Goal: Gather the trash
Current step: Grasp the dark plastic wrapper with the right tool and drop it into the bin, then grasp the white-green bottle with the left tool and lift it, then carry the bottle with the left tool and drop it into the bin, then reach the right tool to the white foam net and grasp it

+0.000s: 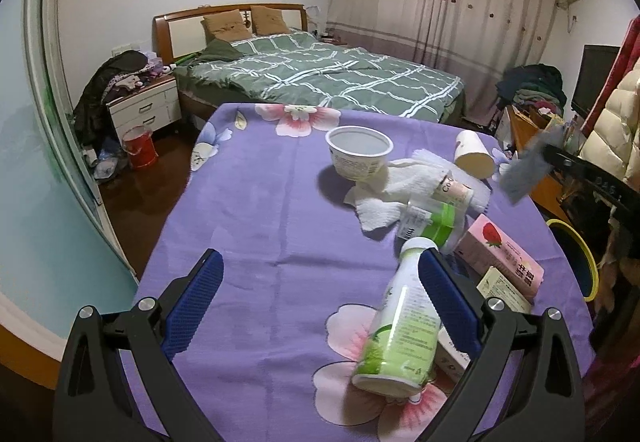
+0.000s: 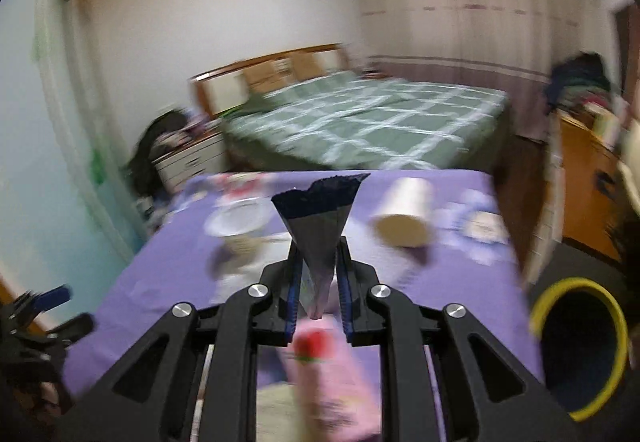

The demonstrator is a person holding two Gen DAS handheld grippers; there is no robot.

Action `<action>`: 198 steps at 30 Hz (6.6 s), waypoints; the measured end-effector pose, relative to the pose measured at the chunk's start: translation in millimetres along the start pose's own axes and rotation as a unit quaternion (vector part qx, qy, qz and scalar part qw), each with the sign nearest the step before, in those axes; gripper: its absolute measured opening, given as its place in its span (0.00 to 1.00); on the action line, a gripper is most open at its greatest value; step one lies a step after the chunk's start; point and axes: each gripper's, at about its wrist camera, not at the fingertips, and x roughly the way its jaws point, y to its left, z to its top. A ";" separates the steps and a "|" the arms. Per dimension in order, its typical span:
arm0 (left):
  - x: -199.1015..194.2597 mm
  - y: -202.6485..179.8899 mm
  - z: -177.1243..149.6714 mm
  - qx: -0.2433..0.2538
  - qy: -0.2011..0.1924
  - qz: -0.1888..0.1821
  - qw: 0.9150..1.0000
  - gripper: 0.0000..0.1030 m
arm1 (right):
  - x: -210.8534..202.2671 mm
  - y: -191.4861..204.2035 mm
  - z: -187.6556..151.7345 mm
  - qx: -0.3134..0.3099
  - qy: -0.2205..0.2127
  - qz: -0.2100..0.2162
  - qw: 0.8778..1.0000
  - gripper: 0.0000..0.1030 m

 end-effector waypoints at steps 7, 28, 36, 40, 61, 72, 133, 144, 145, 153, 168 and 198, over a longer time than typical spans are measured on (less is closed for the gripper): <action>15.2 -20.6 0.5 0.014 0.010 -0.019 1.000 0.94 | -21.7 -113.6 -12.5 0.098 -0.020 -0.167 0.981 0.17; 39.3 -58.1 0.9 0.053 0.032 -0.035 0.997 0.94 | -13.2 -230.2 -56.7 0.198 0.023 -0.323 0.925 0.43; 45.0 -64.3 -15.8 0.074 0.044 -0.036 0.996 0.94 | -15.3 -210.5 -49.9 0.183 0.015 -0.304 0.935 0.44; 42.4 -62.7 -29.5 0.084 0.051 -0.041 0.994 0.90 | -17.5 -198.4 -49.0 0.172 0.013 -0.287 0.942 0.47; 38.6 -39.2 -74.7 0.092 0.081 -0.084 0.989 0.73 | -45.7 -169.7 -51.5 0.158 -0.007 -0.254 0.954 0.47; 47.9 -33.7 -72.6 0.087 0.072 -0.102 0.988 0.54 | -41.1 -162.4 -51.6 0.148 -0.003 -0.251 0.957 0.47; 18.6 -339.0 91.7 0.239 -0.079 -0.229 0.940 0.50 | -106.8 -258.7 -96.9 0.189 -0.005 -0.267 0.945 0.47; 84.3 -476.6 50.4 0.256 0.008 -0.287 0.923 0.50 | -125.2 -292.2 -115.0 0.213 -0.001 -0.279 0.936 0.47; 89.4 -482.8 46.4 0.257 0.013 -0.286 0.923 0.50 | -127.0 -294.5 -116.6 0.216 -0.001 -0.281 0.935 0.47; 91.7 -473.5 43.8 0.243 -0.001 -0.270 0.932 0.80 | -131.8 -293.5 -120.9 0.217 0.001 -0.286 0.933 0.51; 16.6 -235.6 96.9 0.147 -0.095 -0.157 0.972 0.89 | -75.0 -207.6 -92.5 0.151 0.023 -0.210 0.966 0.51; 108.6 9.8 68.6 -0.018 -0.110 0.038 0.993 0.91 | 174.5 -27.0 -0.8 -0.036 0.188 -0.029 0.981 0.51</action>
